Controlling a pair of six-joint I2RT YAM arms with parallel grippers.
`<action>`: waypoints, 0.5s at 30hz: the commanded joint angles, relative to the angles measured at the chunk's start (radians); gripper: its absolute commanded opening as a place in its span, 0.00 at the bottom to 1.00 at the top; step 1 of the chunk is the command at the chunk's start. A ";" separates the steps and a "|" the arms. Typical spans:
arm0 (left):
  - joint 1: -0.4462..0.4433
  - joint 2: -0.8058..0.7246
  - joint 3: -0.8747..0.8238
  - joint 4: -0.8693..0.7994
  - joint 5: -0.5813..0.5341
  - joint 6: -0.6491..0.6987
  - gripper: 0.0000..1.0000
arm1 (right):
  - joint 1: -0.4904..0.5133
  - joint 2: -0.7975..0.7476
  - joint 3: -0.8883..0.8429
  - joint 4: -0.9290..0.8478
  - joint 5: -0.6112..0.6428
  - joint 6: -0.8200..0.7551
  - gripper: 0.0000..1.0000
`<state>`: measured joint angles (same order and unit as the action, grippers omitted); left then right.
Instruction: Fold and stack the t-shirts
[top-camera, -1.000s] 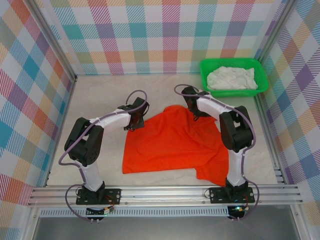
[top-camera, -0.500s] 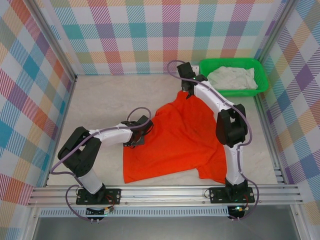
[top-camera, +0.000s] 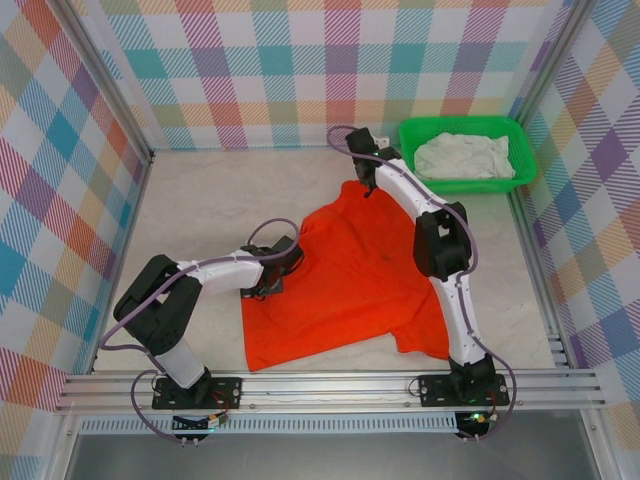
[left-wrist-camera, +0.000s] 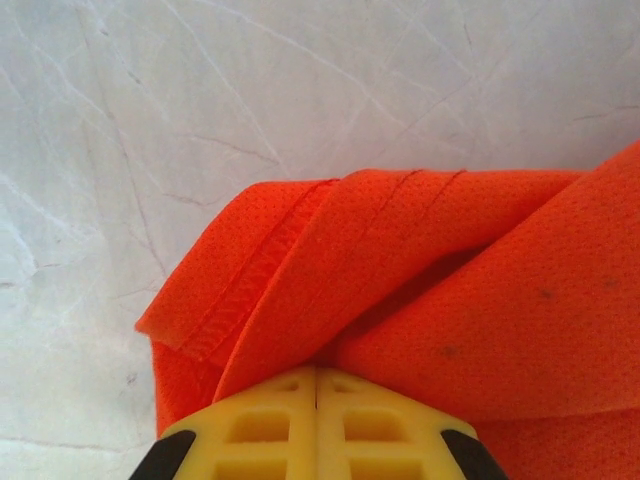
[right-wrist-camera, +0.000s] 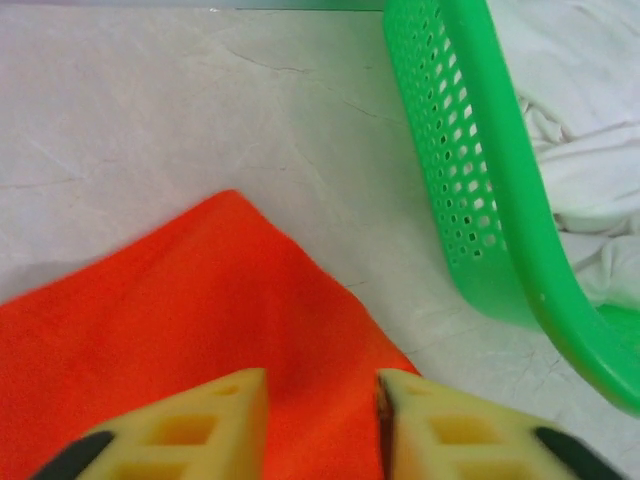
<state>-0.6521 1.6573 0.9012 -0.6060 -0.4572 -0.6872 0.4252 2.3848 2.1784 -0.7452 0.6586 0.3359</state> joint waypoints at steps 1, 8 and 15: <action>-0.002 -0.080 0.081 -0.099 -0.016 0.030 0.00 | -0.004 -0.099 -0.071 0.004 -0.047 0.007 0.48; 0.006 -0.166 0.281 -0.212 -0.063 0.115 0.19 | 0.008 -0.288 -0.262 -0.011 -0.370 0.056 0.68; 0.093 -0.215 0.301 -0.224 -0.023 0.129 0.20 | 0.126 -0.263 -0.285 -0.072 -0.672 0.170 0.74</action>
<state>-0.5980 1.4757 1.2140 -0.7700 -0.4881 -0.5800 0.4831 2.0972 1.9118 -0.7696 0.1799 0.4328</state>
